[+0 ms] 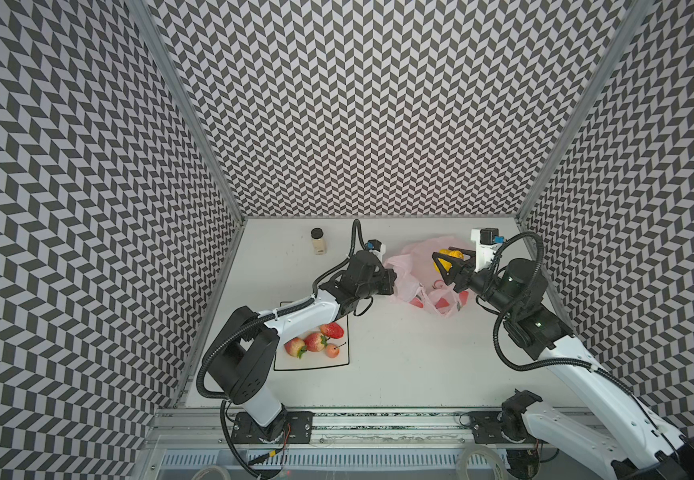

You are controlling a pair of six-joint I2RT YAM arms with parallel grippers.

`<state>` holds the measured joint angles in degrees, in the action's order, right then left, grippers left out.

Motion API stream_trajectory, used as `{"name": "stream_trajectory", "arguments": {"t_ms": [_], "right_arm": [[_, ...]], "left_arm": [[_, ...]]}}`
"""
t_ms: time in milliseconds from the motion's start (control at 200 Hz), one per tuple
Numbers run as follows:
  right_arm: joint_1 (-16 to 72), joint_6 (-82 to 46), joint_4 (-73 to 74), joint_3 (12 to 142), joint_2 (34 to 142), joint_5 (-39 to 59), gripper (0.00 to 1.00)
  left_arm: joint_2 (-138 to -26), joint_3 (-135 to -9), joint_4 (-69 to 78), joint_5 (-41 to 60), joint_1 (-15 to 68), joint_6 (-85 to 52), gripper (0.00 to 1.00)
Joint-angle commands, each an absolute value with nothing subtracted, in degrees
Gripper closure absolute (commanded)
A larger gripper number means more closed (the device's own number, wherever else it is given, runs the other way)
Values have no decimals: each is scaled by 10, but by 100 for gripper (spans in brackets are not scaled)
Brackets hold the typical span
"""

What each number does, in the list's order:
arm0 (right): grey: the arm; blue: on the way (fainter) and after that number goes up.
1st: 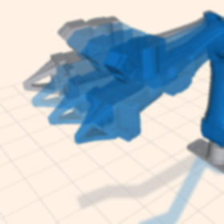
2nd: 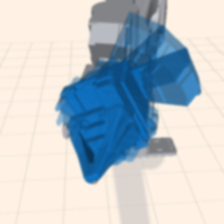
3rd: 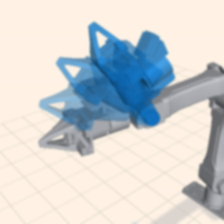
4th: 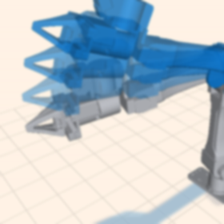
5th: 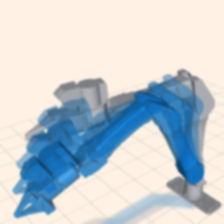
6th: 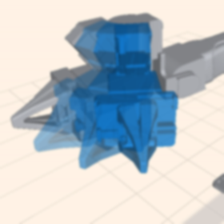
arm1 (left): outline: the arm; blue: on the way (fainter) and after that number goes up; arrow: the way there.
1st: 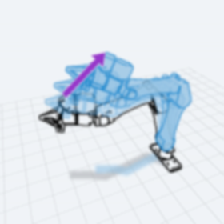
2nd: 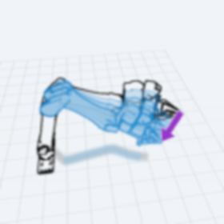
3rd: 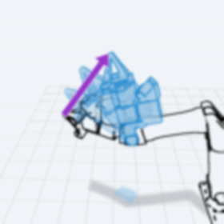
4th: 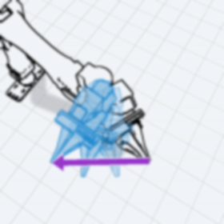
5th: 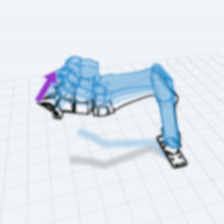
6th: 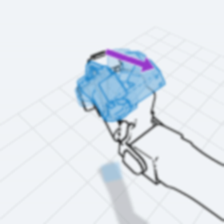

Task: Take the fake fruits out of the plastic bag
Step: 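Carry the yellow mango to the plate with right gripper while left releases bag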

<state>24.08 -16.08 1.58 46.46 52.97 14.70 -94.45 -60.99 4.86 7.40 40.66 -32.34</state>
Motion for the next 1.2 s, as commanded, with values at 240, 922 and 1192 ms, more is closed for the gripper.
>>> {"name": "stream_trajectory", "arguments": {"t_ms": [240, 922, 1192], "right_arm": [[257, -128, -48, 482, 498, 143, 71], [499, -46, -2, 682, 815, 72, 72], [580, -41, 34, 797, 1058, 52, 71]], "left_arm": [[-872, -597, 55, 120, 400, -303, 24], [-416, -491, -259, -199, 217, -381, 0], [-318, -499, -315, -203, 86, -367, 0]]}}
